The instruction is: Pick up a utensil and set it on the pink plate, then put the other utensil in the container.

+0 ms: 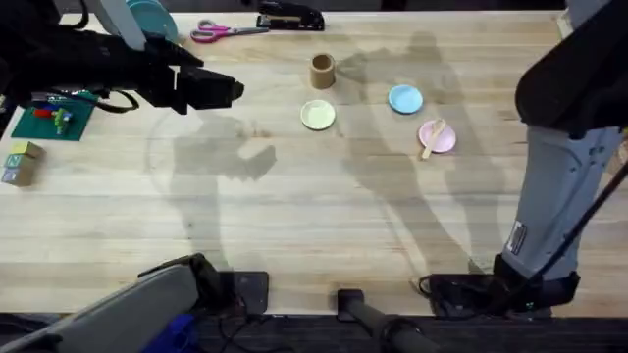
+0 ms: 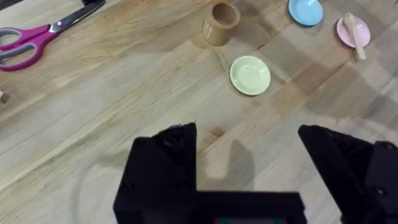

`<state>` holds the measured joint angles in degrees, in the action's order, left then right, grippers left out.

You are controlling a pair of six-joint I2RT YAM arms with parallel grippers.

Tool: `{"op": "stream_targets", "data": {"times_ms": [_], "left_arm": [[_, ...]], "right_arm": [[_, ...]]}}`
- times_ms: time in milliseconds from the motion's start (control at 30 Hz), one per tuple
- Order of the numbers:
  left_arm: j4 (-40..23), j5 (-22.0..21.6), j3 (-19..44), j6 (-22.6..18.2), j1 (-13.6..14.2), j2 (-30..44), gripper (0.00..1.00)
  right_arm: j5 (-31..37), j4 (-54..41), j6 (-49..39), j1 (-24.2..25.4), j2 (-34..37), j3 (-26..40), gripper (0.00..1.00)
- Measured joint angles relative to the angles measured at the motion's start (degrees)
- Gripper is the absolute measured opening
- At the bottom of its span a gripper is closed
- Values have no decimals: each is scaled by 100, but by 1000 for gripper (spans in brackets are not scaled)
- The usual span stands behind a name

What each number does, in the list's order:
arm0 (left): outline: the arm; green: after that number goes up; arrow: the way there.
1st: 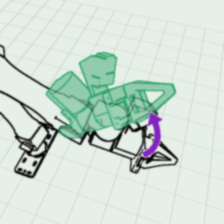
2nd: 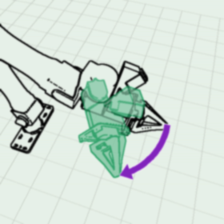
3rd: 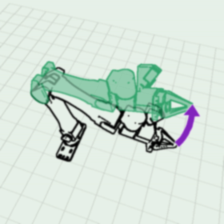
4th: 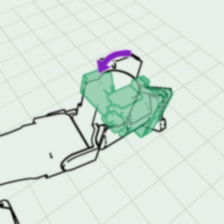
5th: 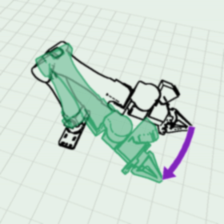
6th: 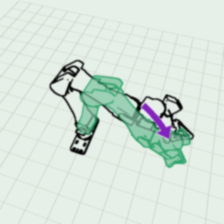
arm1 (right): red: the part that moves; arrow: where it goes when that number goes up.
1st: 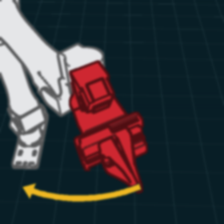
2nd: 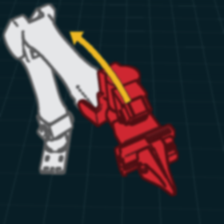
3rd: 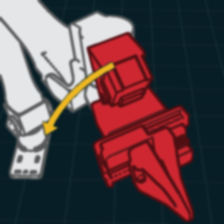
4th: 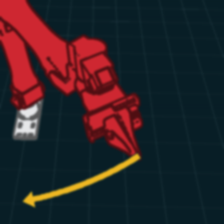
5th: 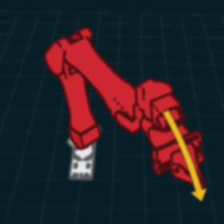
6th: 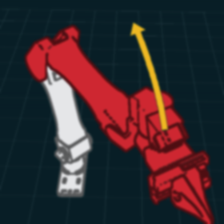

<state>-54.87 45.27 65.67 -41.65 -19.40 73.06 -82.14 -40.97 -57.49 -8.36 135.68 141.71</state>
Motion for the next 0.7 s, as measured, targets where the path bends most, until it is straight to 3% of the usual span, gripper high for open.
{"op": "stream_targets", "data": {"times_ms": [700], "left_arm": [[0, 0, 0, 0, 0, 0, 995]], "right_arm": [[-49, 902, -73, -11, 1292, 0, 33]]}}
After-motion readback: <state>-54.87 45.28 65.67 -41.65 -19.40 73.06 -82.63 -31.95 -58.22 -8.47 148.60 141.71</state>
